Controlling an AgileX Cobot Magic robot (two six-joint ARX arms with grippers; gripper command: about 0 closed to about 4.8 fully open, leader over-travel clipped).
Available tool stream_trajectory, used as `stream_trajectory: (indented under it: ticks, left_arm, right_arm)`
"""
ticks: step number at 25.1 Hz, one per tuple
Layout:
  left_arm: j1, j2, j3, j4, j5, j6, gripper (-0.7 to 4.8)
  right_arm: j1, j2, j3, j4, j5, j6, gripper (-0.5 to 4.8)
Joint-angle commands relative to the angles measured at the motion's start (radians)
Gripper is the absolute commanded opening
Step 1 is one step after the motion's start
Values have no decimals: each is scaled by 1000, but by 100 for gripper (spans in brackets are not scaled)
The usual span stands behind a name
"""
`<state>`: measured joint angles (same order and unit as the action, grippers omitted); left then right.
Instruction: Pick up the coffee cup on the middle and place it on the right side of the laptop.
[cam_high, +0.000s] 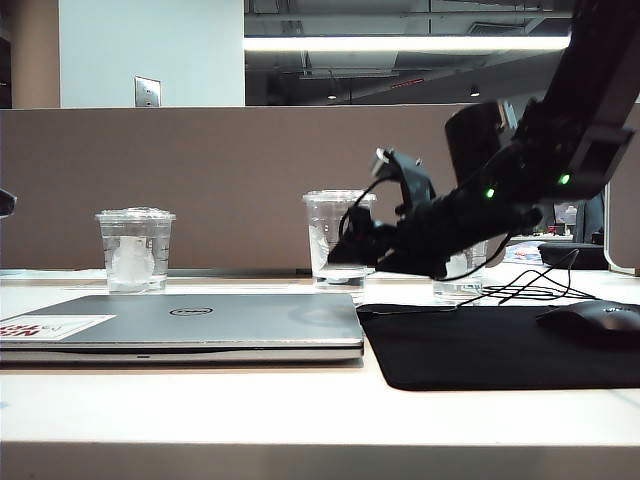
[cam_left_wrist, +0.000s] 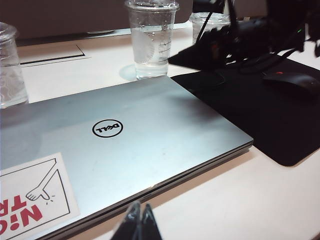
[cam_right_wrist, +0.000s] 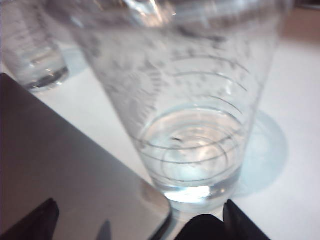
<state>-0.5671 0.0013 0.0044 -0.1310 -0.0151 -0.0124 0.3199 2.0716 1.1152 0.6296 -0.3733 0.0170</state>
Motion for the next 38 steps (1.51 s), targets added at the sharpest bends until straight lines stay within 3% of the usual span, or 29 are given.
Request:
stream_trajectory:
  ticks: [1, 38]
  left_arm:
    - [0, 0, 3, 13, 0, 4, -5]
    - [0, 0, 3, 12, 0, 4, -5]
  right_arm:
    - [0, 34, 36, 34, 5, -3, 479]
    - [25, 238, 240, 145, 15, -2, 479]
